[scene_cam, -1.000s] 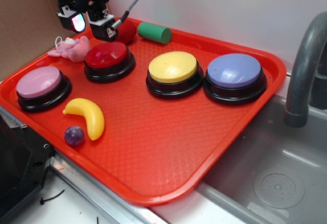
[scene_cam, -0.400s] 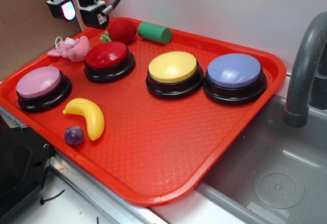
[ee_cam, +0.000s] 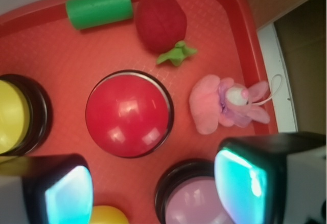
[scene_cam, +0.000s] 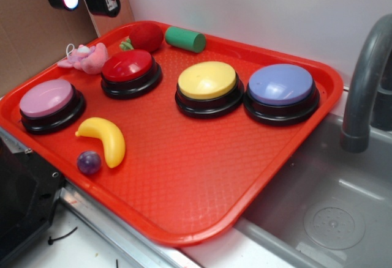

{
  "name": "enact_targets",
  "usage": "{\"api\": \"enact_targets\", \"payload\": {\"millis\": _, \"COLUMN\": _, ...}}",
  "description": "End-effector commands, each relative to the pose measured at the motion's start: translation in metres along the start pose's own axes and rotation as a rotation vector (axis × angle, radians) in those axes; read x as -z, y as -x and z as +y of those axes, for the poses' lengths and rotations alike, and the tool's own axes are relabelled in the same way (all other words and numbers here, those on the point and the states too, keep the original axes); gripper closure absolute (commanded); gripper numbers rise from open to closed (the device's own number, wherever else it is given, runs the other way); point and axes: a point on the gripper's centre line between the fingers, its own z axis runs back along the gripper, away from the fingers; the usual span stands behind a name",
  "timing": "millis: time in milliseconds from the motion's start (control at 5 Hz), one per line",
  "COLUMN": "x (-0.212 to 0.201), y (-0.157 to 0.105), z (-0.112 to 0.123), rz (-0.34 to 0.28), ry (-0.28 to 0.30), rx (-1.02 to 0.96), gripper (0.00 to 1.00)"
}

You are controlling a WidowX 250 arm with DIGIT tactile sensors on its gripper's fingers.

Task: Push the red button.

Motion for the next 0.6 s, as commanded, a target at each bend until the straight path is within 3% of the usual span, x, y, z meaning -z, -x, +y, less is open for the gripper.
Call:
{"api": "enact_targets", "payload": {"millis": 0, "x": -0.0299, "y": -0.0065, "z": 0.0001, "rz": -0.089, "ry": -0.005, "rx": -0.002, "gripper": 0.0}}
{"api": "enact_targets", "payload": {"millis": 400, "x": -0.0364, "y": -0.0035, "z": 0.0021, "rz": -0.127, "ry": 0.026, "rx": 0.0, "gripper": 0.0}}
